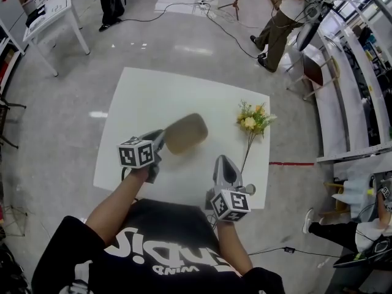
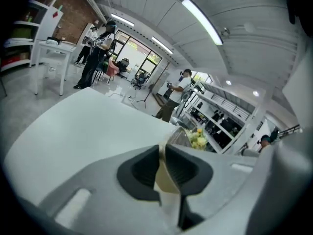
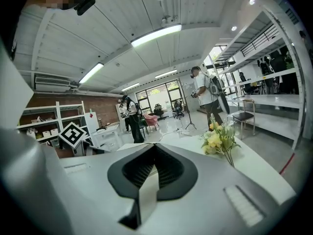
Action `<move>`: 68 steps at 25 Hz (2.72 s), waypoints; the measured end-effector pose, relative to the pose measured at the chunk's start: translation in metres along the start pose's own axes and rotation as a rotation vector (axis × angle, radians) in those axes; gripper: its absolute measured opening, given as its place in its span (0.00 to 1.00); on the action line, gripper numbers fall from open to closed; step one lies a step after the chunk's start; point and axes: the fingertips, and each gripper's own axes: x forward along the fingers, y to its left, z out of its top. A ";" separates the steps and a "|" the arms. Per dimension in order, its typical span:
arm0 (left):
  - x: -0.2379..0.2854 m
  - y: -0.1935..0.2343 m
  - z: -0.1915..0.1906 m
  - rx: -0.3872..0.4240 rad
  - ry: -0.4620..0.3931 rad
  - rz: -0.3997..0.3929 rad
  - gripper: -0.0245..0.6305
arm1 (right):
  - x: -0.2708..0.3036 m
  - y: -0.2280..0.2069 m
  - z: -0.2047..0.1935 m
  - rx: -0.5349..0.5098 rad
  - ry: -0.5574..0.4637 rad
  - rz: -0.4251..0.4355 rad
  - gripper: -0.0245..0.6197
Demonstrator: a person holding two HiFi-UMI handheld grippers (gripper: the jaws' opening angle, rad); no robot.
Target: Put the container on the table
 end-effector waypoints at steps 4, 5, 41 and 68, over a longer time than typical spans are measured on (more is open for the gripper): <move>0.010 0.010 -0.011 -0.031 0.035 0.021 0.11 | 0.005 -0.005 -0.003 0.007 0.014 -0.003 0.04; 0.012 0.012 -0.014 -0.039 0.042 0.026 0.11 | 0.006 -0.005 -0.003 0.009 0.020 -0.004 0.04; 0.030 0.049 -0.039 -0.103 0.112 0.092 0.20 | 0.037 -0.006 -0.021 0.011 0.093 0.035 0.04; -0.039 -0.032 0.024 0.215 -0.054 -0.001 0.27 | 0.003 0.004 -0.005 -0.024 0.060 0.068 0.04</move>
